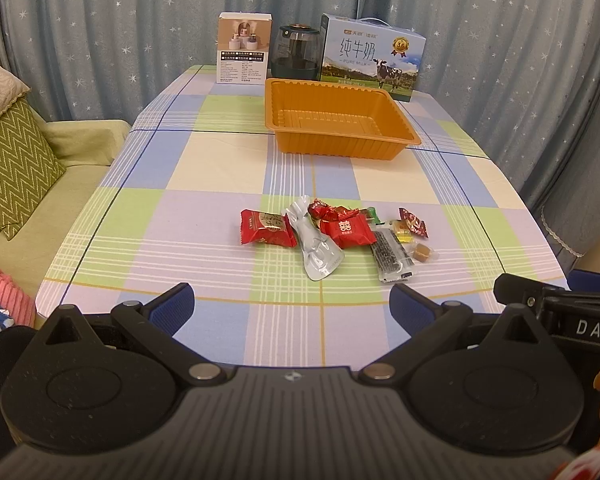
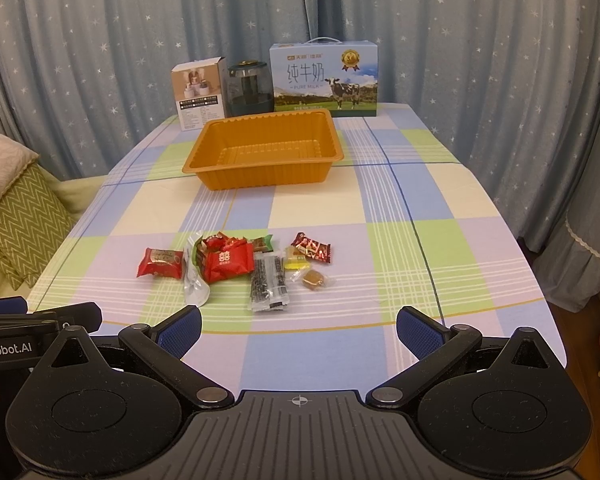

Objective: Organize snacks

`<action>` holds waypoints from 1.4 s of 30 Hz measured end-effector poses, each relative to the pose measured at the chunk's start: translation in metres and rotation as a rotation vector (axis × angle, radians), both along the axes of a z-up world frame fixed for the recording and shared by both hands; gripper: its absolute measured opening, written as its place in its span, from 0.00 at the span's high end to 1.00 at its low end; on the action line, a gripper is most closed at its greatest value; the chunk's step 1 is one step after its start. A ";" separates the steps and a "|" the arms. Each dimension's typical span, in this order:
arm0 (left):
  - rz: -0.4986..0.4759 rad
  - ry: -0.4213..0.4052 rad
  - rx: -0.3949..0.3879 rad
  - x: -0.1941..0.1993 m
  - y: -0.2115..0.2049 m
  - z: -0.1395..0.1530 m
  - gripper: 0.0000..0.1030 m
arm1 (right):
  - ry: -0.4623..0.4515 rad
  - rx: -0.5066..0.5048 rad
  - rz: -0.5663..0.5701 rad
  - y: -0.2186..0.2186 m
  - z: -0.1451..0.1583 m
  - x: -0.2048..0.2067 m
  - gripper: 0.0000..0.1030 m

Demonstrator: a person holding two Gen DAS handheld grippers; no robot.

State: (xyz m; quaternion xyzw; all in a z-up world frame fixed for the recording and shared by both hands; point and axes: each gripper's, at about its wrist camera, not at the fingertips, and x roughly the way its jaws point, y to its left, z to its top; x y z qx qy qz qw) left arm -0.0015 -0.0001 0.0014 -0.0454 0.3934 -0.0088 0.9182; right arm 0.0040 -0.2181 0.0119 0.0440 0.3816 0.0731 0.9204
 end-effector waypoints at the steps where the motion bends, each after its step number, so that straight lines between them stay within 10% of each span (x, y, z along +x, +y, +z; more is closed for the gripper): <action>1: 0.000 0.001 0.000 0.000 0.000 0.000 0.00 | -0.001 -0.001 0.000 0.001 -0.001 -0.001 0.00; 35: -0.049 0.023 -0.066 0.041 -0.002 -0.025 0.07 | -0.015 -0.011 -0.038 -0.018 -0.036 0.033 0.01; 42: -0.072 0.068 -0.059 0.068 -0.004 -0.053 0.12 | 0.013 -0.024 -0.008 -0.020 -0.068 0.061 0.17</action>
